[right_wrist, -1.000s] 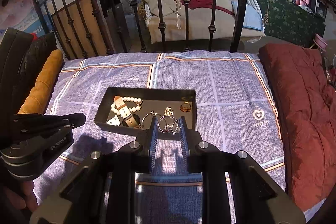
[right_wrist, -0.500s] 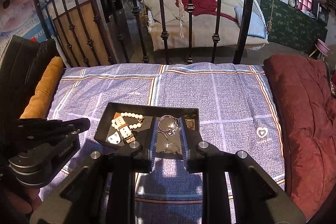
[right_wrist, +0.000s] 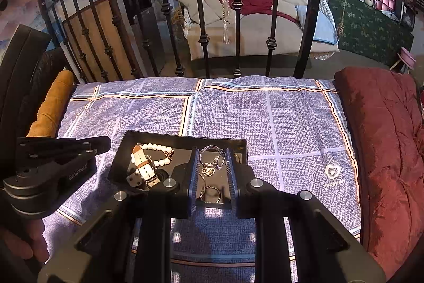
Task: Organize jewelry
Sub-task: 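Carry the dark ring into the black box and open the right tool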
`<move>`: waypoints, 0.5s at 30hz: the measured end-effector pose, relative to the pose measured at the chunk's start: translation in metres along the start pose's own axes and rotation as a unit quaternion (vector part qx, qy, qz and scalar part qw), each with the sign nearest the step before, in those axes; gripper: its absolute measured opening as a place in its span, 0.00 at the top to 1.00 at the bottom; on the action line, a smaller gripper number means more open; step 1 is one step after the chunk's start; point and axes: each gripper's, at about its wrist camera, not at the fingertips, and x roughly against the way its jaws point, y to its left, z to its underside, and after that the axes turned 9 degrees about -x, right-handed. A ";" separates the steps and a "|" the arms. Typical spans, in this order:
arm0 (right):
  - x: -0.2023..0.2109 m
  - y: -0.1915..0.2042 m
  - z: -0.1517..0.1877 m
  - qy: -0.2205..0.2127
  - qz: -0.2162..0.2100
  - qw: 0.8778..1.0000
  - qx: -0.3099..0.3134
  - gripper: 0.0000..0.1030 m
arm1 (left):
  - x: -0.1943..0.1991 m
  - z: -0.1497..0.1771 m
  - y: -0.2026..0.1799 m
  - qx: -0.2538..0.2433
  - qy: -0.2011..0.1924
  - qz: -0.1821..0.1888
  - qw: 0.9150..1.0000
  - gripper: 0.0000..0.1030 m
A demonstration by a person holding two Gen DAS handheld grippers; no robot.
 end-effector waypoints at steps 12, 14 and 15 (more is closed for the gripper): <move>-0.020 -0.004 -0.004 0.016 -0.001 1.000 0.001 0.79 | -0.020 -0.008 -0.004 0.002 0.015 0.002 1.000 0.99; -0.024 -0.006 -0.004 0.019 -0.001 1.000 0.001 0.79 | -0.023 -0.010 -0.005 0.002 0.018 0.002 1.000 0.99; -0.025 -0.006 -0.005 0.021 0.000 1.000 0.001 0.79 | -0.024 -0.010 -0.005 0.001 0.019 0.002 1.000 0.99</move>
